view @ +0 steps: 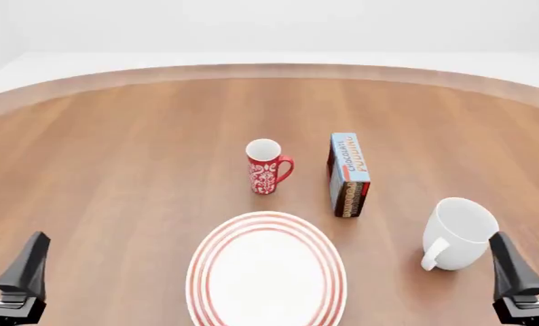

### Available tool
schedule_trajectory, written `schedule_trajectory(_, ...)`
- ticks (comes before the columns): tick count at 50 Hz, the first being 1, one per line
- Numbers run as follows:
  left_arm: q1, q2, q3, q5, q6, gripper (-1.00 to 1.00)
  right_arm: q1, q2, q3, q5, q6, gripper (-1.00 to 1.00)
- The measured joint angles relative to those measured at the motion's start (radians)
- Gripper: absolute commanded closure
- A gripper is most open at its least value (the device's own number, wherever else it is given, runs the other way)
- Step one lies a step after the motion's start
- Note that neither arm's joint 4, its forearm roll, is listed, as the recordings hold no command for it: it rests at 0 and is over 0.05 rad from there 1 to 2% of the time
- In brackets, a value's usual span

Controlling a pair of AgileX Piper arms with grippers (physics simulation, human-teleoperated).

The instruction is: Pick up the white mug and put it on the plate, and put the chocolate pudding to the right of the plate.

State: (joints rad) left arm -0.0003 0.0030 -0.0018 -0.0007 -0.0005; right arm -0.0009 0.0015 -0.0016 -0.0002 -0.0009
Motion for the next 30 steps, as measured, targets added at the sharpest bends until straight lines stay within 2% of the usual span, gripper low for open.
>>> schedule_trajectory(30, -0.015, 0.018, -0.003, -0.007, 0.004, -1.00, 0.001, 0.000, -0.003, -0.002, -0.001, -1.00)
